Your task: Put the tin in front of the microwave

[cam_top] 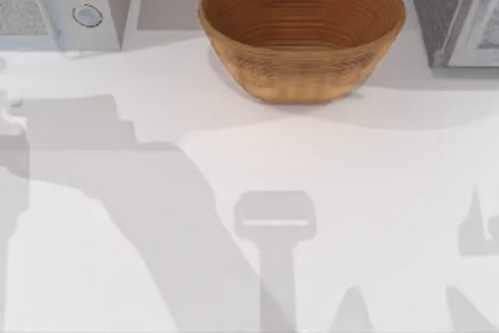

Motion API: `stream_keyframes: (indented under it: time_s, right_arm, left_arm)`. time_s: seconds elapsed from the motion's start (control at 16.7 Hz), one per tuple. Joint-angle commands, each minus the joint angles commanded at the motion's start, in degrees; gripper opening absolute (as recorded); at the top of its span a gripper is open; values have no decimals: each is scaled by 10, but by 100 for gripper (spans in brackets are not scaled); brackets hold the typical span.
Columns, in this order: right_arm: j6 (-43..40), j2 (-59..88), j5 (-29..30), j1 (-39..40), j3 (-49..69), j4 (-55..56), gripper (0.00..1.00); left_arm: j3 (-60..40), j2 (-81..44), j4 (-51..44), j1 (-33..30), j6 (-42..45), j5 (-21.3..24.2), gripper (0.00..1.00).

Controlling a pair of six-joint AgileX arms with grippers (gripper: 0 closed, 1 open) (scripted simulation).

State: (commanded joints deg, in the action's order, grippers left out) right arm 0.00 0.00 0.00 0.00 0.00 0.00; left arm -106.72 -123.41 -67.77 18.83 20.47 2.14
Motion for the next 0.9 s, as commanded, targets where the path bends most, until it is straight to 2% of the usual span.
stream_keyframes:
  time_s: [0.54, 0.9]
  right_arm:
    - [0, 0, 0, 0, 0, 0, 100]
    - [0, 0, 0, 0, 0, 0, 100]
  left_arm:
    - [14, -3, 17, 0, 0, 0, 0]
    - [14, -3, 17, 0, 0, 0, 45]
